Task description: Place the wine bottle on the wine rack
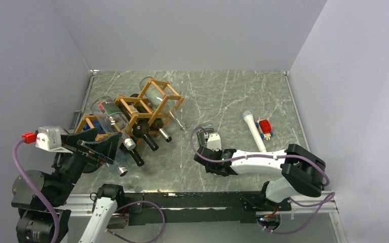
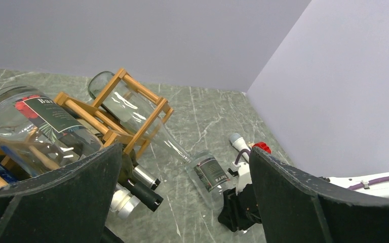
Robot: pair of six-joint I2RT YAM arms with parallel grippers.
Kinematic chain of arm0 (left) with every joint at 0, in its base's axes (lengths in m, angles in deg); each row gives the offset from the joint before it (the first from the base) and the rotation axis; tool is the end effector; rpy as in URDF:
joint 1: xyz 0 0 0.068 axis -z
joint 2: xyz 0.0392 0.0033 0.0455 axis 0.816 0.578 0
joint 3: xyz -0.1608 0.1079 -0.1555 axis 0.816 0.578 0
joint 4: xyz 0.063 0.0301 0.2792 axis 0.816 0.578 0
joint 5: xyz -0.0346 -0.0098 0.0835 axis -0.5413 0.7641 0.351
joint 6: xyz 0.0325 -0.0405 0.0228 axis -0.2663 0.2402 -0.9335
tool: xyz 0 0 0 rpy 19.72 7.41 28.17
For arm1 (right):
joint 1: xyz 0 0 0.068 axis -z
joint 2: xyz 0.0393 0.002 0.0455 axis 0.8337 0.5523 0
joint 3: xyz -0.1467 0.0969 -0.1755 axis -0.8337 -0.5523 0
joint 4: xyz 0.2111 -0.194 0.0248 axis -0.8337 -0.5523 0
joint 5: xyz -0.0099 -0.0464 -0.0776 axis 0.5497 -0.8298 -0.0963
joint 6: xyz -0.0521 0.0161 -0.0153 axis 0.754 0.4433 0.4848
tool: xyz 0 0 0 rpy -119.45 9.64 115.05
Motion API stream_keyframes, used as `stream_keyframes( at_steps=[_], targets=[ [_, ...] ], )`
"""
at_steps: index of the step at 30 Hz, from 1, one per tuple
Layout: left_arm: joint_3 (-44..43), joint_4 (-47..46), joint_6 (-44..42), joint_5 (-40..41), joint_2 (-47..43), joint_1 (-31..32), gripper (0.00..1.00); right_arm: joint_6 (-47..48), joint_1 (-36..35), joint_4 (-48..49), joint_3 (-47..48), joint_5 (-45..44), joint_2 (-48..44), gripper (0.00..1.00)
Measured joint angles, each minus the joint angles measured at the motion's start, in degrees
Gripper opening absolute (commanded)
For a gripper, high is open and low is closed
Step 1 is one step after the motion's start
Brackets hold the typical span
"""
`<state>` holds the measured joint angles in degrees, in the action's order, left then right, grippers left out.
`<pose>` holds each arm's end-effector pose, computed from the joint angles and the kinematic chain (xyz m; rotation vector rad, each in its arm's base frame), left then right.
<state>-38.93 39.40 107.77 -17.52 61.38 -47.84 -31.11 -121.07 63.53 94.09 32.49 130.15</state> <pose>0.0247 -0.0120 0.4663 -0.0684 1.4724 -0.6458 0.1330 0.2363 0.1056 -0.2315 2.5159 0.0564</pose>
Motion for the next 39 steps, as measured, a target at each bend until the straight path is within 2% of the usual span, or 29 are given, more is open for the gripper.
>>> stream_keyframes(
  at_steps=[8,16,22,27,32,39],
  targets=[
    [0.00,0.00,-0.22,0.31,-0.04,0.00,0.99,0.46,-0.85,-0.96,-0.20,-1.90,-1.01,0.00],
    [0.00,0.00,-0.37,0.37,-0.04,0.00,0.99,3.21,-1.38,-9.31,0.17,-1.40,-11.02,0.00],
    [-0.07,0.02,-0.39,0.37,-0.04,0.00,0.99,5.84,-1.46,-13.92,4.42,-2.64,-18.03,0.00],
    [-0.66,0.11,-0.39,0.37,-0.04,0.00,0.99,10.86,-1.46,-15.85,9.66,-3.45,-21.59,0.00],
    [-1.16,0.13,-0.39,0.37,-0.04,0.00,0.99,19.10,-1.46,-15.91,17.64,-0.98,-21.05,0.00],
    [-1.22,0.15,-0.39,0.37,-0.04,0.00,0.99,30.64,-0.96,-14.14,34.82,6.64,-11.37,0.00]
  ],
)
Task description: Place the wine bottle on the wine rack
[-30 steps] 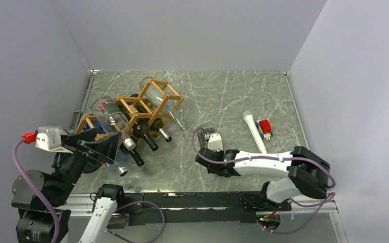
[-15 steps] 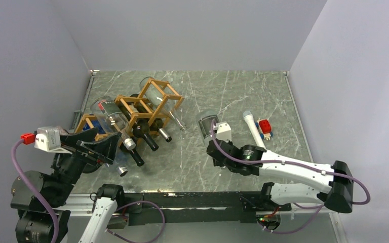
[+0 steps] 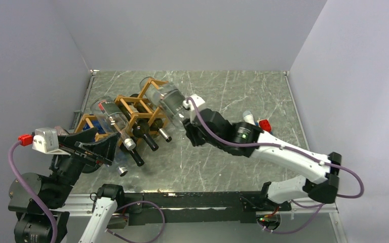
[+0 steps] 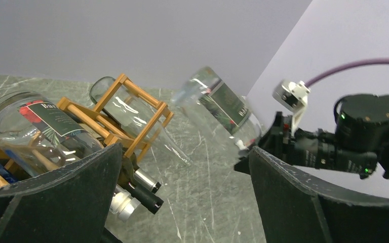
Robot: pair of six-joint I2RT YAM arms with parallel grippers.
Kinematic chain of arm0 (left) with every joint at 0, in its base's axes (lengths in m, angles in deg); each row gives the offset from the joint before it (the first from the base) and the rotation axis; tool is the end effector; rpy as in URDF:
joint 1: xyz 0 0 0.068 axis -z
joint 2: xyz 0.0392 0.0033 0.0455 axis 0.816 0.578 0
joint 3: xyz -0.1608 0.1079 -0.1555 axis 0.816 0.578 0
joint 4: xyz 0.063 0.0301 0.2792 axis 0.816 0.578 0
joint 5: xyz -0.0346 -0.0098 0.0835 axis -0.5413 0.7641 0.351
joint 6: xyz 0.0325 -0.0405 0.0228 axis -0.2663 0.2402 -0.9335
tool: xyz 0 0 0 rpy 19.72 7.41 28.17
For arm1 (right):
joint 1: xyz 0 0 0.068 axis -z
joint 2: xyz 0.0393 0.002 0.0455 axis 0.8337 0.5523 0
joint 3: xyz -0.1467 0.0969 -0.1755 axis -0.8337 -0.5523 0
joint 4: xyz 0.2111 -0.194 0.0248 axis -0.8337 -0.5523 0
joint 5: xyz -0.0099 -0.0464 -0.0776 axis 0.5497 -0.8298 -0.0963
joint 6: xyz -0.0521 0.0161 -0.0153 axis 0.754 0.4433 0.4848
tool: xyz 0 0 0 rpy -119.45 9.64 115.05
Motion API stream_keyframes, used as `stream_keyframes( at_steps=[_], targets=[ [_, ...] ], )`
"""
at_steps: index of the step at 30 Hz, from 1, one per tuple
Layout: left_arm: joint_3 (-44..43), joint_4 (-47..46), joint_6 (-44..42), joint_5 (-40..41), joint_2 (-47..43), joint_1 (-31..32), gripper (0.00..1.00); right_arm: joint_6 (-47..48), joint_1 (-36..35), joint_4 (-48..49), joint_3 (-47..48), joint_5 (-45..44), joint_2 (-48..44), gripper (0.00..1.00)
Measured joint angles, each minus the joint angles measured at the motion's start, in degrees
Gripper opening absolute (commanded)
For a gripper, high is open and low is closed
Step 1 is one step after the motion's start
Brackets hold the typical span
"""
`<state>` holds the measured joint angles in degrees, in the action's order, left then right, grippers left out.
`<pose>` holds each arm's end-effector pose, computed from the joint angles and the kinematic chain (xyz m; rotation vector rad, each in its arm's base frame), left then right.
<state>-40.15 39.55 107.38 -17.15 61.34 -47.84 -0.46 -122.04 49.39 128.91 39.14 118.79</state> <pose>0.0189 -0.0111 0.4709 -0.0642 1.4519 -0.6365 0.1388 0.2702 0.3480 -0.6840 2.0693 0.4241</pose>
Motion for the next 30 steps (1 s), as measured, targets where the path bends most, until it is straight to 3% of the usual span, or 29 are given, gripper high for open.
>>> stream_keyframes(
  at_steps=[13,22,30],
  targets=[
    [0.02,0.02,-0.02,0.04,0.00,0.00,0.99,3.72,9.01,1.53,26.99,16.87,30.42,0.00],
    [0.26,0.02,-0.50,0.33,0.07,0.00,0.99,2.08,10.82,-5.16,43.30,20.83,41.79,0.00],
    [0.28,0.00,-0.50,0.48,0.07,0.00,0.99,-1.20,10.80,-10.08,49.11,23.34,45.99,0.00]
  ],
)
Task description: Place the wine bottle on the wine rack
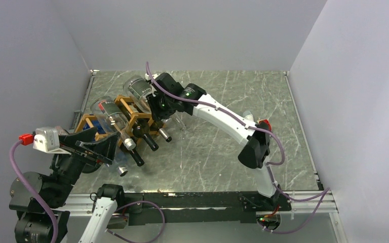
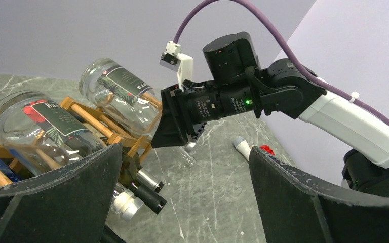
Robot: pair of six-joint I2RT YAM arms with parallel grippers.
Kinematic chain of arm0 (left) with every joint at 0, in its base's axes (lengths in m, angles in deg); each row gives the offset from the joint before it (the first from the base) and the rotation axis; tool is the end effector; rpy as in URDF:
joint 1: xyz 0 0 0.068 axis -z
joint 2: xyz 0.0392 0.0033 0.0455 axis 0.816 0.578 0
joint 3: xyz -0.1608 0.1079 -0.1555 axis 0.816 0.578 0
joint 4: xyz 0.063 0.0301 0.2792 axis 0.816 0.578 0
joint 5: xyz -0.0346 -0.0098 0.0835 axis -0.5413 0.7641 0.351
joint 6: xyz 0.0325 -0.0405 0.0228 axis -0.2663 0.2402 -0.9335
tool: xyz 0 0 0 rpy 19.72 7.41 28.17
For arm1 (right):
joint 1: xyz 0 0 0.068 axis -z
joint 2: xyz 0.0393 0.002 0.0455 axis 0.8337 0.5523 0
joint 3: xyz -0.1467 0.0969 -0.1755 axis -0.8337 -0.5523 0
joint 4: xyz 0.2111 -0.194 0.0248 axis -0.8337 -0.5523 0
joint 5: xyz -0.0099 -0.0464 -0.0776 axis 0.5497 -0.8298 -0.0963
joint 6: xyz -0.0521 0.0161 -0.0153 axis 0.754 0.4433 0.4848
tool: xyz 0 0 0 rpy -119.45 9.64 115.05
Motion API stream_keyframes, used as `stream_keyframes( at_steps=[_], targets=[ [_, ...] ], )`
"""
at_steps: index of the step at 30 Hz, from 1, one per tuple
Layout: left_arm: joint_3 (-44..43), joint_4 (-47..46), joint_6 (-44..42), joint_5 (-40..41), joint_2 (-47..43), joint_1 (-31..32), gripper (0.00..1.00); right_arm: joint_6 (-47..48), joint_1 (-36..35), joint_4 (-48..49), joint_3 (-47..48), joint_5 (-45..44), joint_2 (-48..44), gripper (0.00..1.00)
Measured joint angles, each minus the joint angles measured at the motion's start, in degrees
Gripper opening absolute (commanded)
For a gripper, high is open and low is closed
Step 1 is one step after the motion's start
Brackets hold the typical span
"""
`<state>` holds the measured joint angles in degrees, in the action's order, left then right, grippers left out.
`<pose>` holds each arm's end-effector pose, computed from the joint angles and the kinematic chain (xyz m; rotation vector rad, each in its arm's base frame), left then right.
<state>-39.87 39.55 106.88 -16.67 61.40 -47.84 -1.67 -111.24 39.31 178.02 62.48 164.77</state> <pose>0.0207 -0.0110 0.4698 -0.0662 1.4562 -0.6233 0.2750 0.3914 0.3359 -0.7567 2.2988 0.6597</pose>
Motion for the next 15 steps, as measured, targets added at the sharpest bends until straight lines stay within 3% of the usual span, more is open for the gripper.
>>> stream_keyframes(
  at_steps=[5,8,11,13,15],
  targets=[
    [0.07,0.00,0.02,-0.02,0.00,0.00,0.99,-2.21,0.13,-2.45,3.30,0.70,3.54,0.00],
    [0.07,0.00,0.00,0.00,0.00,0.00,0.99,-2.91,0.28,-1.81,3.32,0.90,3.91,0.15],
    [0.07,-0.02,0.00,-0.02,0.00,0.00,0.99,-3.08,0.37,-1.84,3.30,1.14,3.91,0.23],
    [0.07,0.00,0.00,-0.02,0.00,0.00,0.99,-3.10,0.48,-1.84,3.32,1.40,3.91,0.37],
    [0.04,0.00,0.00,-0.02,0.00,0.00,0.99,-3.10,0.59,-1.84,3.32,1.64,3.96,0.58]
  ],
)
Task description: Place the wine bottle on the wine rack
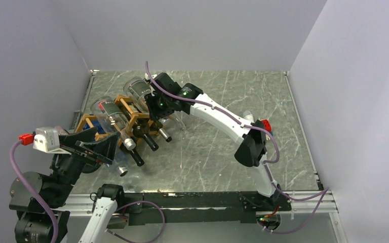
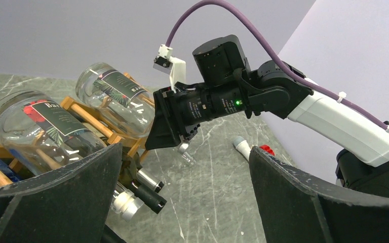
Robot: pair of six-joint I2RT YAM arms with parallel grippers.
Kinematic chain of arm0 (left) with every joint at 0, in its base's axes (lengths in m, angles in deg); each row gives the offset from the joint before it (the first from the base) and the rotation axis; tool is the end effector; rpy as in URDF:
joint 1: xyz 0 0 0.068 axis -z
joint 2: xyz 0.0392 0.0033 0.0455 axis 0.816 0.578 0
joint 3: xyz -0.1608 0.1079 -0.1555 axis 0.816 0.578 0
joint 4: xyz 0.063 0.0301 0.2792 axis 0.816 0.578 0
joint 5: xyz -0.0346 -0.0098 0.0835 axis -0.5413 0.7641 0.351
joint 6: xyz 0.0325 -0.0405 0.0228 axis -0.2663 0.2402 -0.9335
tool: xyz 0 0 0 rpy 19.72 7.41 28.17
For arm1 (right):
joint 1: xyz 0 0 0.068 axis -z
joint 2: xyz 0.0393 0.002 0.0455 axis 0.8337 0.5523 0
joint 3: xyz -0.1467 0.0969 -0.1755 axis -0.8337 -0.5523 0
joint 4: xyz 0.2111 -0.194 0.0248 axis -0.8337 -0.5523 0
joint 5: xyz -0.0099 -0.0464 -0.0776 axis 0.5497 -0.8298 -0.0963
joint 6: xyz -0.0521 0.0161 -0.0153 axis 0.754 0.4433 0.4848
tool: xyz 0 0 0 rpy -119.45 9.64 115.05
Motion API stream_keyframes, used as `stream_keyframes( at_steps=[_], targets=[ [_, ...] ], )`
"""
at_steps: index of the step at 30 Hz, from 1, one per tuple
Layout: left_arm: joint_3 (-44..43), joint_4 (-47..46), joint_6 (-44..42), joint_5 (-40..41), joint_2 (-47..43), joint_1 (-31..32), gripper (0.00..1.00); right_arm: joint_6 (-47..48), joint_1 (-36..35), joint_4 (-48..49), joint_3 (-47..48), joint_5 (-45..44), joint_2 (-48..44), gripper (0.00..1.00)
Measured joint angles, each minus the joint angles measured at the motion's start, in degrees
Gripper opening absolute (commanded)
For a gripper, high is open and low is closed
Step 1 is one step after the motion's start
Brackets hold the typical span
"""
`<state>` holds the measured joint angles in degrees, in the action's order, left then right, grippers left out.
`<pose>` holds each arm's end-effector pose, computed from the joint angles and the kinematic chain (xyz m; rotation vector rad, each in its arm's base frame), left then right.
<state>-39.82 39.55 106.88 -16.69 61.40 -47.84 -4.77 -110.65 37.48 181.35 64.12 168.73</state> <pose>0.0209 -0.0110 0.4696 -0.0661 1.4571 -0.6235 0.2851 0.3989 0.3214 -0.7117 2.3734 0.6828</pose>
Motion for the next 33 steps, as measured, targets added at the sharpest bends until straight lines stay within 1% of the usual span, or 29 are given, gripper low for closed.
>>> stream_keyframes(
  at_steps=[1,3,6,9,15,18,21,24,28,33],
  targets=[
    [-0.02,0.00,-0.02,0.00,0.00,0.00,0.99,-0.09,0.02,0.09,0.00,0.00,0.00,0.69],
    [-0.07,0.00,-0.09,0.02,0.00,0.00,0.99,-0.44,0.13,2.23,0.07,-0.33,-0.07,0.82],
    [-0.17,0.04,-0.22,0.04,0.02,0.00,0.99,-0.61,0.33,5.62,-0.81,-0.87,-1.09,0.93],
    [-0.50,0.04,-0.42,0.04,0.02,0.00,0.99,-0.57,0.52,7.82,-2.29,-1.40,-3.13,0.99],
    [-1.20,0.26,-0.61,0.35,0.07,0.00,0.99,0.17,0.59,9.92,-2.99,-3.08,-7.08,1.00],
    [-1.84,0.66,-0.83,1.36,0.11,0.00,0.99,0.66,0.55,11.50,-8.13,-4.76,-12.20,1.00],
    [-2.49,2.43,-0.09,5.42,0.13,0.00,0.99,1.16,0.57,13.60,-16.76,-7.28,-21.05,1.00],
    [-2.97,6.49,2.32,14.88,0.15,0.00,0.99,1.62,0.57,15.72,-26.64,-10.54,-32.20,1.00],
    [-1.92,10.86,5.05,23.56,-0.11,0.15,0.99,1.62,0.57,17.35,-38.80,-15.41,-47.45,1.00],
    [1.88,14.12,6.97,26.18,-2.56,0.55,0.99,-0.50,0.57,14.91,-48.41,-22.71,-61.44,1.00]
  ],
)
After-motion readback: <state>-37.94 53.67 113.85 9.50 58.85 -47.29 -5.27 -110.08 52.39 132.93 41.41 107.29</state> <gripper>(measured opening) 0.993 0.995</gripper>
